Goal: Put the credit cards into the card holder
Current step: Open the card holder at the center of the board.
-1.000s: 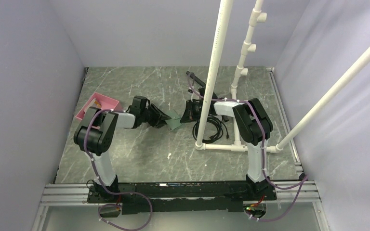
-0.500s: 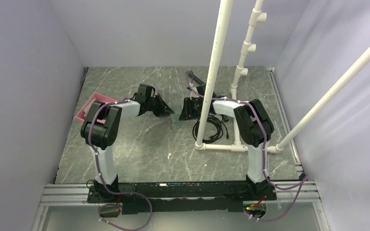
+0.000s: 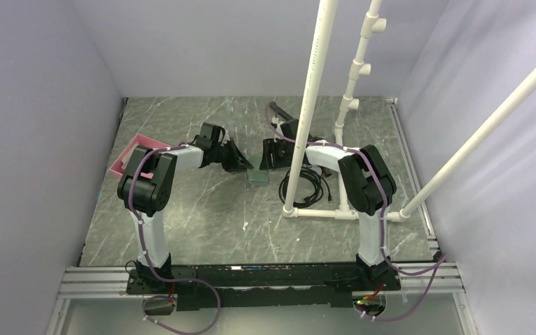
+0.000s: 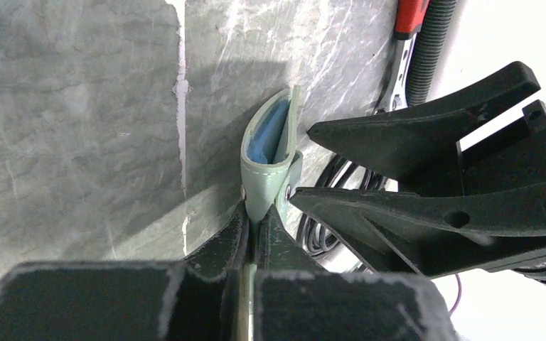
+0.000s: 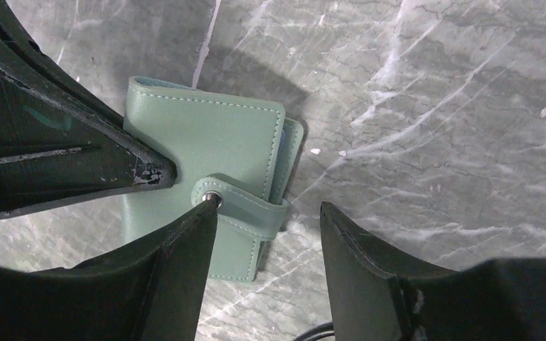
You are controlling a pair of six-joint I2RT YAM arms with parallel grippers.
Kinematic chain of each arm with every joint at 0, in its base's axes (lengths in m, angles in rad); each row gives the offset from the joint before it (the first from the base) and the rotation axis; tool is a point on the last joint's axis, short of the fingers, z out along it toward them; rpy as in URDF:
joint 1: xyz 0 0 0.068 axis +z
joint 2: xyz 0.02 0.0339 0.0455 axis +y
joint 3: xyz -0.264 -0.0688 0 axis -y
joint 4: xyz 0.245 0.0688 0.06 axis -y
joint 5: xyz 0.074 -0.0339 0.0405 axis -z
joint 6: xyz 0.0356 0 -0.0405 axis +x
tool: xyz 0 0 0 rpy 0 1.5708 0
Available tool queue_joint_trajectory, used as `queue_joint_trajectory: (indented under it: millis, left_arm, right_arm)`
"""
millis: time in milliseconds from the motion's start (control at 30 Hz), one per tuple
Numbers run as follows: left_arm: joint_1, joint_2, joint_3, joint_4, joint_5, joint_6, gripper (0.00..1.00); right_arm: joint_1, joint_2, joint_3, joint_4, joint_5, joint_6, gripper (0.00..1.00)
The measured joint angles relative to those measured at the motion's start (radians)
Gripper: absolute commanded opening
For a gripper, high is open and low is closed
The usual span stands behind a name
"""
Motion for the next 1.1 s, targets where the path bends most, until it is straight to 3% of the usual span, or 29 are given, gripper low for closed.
queue_joint_trajectory:
  millis: [467,733,800,967,1100]
  left_arm:
    - [-0.015,0.0,0.001,-0.018,-0.011,0.017,0.0]
    - [-0.021,0.0,0.001,-0.027,-0.045,0.021,0.0]
    - [-0.021,0.0,0.001,-0.029,-0.047,0.021,0.0]
    - [-0.02,-0.003,0.001,-0.032,-0.053,0.02,0.0]
    - [-0.02,-0.004,0.001,-0.042,-0.052,0.02,0.0]
  right_arm:
    - [0.061,0.003,0.017,-0.017,0.079,0.001,0.6]
    - [0.105,0.003,0.02,-0.016,0.238,0.025,0.17]
    - [0.103,-0.005,0.021,-0.011,0.254,0.039,0.0]
    - [0.051,-0.037,-0.042,0.058,0.235,0.08,0.0]
    - [-0.041,-0.05,-0.132,0.124,0.106,0.121,0.33]
